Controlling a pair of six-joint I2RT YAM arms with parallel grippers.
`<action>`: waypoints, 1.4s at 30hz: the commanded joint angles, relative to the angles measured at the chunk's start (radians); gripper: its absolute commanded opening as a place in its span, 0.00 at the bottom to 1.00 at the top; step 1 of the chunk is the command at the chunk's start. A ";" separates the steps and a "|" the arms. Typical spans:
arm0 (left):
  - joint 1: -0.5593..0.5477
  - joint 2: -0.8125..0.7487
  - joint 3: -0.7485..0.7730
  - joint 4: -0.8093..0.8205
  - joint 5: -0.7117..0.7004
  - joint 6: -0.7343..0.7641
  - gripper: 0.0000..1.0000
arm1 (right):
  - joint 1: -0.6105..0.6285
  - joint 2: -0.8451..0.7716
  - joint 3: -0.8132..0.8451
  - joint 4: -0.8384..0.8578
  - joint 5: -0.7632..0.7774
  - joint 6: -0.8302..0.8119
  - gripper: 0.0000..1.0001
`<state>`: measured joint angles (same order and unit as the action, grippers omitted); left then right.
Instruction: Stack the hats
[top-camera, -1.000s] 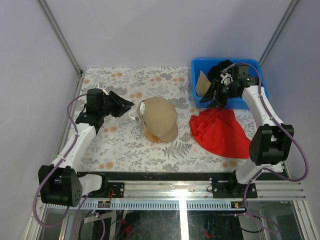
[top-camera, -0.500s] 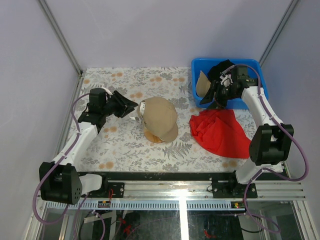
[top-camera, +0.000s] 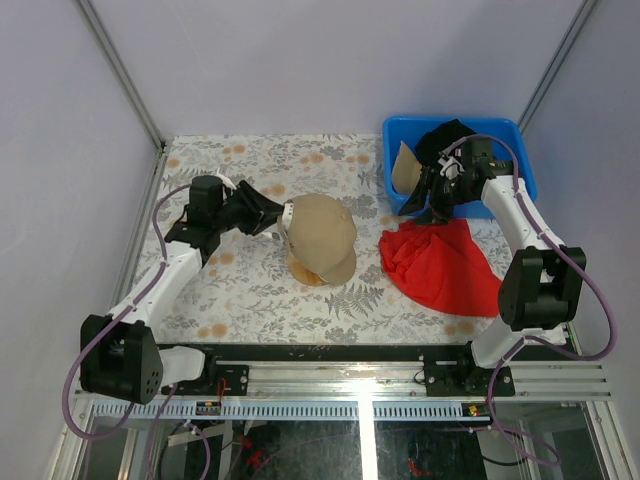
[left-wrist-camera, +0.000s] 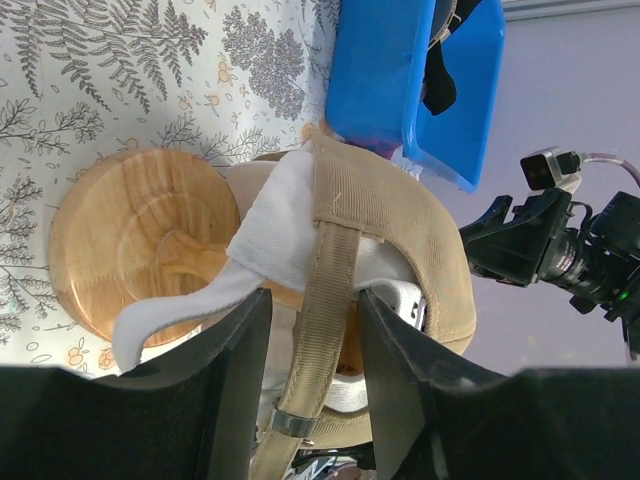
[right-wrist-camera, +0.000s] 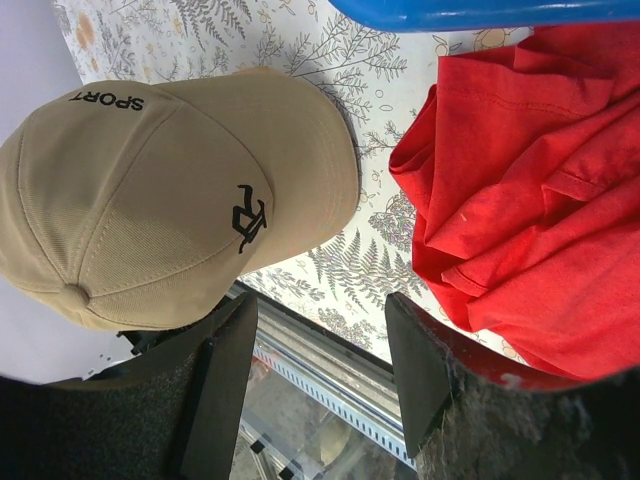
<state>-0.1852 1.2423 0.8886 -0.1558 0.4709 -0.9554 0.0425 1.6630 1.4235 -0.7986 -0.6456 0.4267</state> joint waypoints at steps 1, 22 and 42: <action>-0.029 0.033 0.033 0.065 -0.002 0.000 0.35 | -0.003 -0.036 -0.003 0.001 -0.015 -0.012 0.61; -0.013 0.045 -0.103 0.094 -0.088 0.015 0.00 | -0.003 -0.110 -0.224 0.072 -0.083 -0.008 0.61; 0.024 0.029 -0.234 0.072 -0.087 0.086 0.00 | -0.004 -0.126 -0.085 0.140 0.047 0.031 0.60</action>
<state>-0.1772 1.2926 0.6781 -0.0593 0.4110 -0.9226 0.0425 1.5639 1.2182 -0.7143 -0.6823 0.4316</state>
